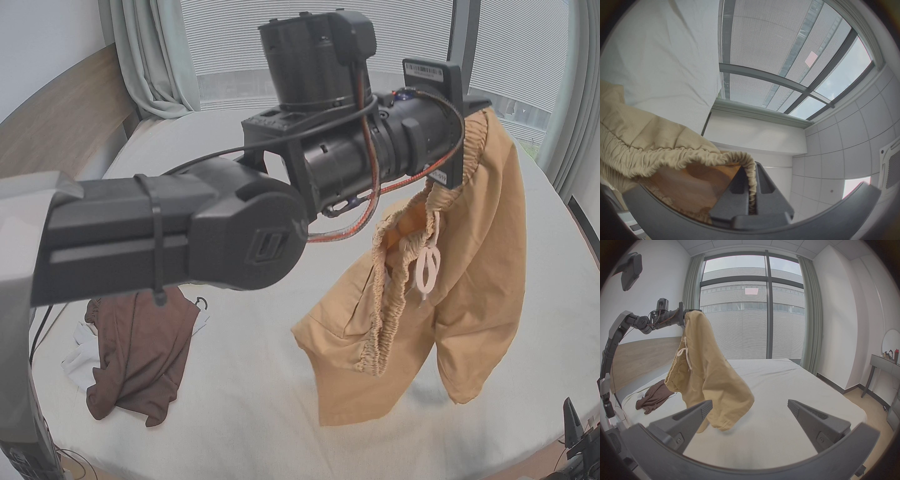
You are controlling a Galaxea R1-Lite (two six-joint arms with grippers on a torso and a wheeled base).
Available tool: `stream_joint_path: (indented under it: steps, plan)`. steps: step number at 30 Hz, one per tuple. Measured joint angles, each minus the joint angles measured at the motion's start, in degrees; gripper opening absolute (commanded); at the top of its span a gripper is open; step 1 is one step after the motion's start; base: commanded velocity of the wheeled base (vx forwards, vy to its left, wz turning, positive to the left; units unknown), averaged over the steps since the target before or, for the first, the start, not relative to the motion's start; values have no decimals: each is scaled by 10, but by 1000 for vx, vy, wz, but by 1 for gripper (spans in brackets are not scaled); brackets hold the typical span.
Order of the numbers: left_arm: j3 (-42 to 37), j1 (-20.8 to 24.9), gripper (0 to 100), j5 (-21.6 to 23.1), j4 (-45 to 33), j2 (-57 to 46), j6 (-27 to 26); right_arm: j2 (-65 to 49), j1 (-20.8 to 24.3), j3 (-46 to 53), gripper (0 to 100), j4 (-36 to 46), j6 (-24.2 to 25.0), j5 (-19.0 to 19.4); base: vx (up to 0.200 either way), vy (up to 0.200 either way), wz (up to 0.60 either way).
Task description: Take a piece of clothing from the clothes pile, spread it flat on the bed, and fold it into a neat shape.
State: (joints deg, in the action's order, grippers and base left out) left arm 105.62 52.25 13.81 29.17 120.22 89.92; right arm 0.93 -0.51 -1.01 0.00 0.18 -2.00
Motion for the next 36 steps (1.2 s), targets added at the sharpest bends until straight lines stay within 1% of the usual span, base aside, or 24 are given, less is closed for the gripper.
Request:
stream_joint_path:
  steps: [5,10,13,16,19,26,32,36]
  plan:
    - [47,8,0,-7,-5,5,44,0,0,0,100,0,0,0,0,0,0]
    - [59,1,0,-45,-4,17,49,0,0,0,100,0,0,0,0,0,0]
    - [44,-12,0,-60,0,22,49,0,0,0,100,0,0,0,0,0,0]
    - [3,-29,0,-67,7,21,45,0,0,0,100,0,0,0,0,0,0]
    - [-56,-48,0,-71,24,13,30,0,0,0,100,0,0,0,0,0,0]
    - [-223,-91,0,-69,117,-31,-17,0,0,0,100,0,0,0,0,0,0]
    - [-346,-138,0,-47,169,-91,-74,0,0,0,100,0,0,0,0,0,0]
    - [-402,-166,0,-23,200,-124,-107,0,0,0,100,0,-1,0,0,0,0]
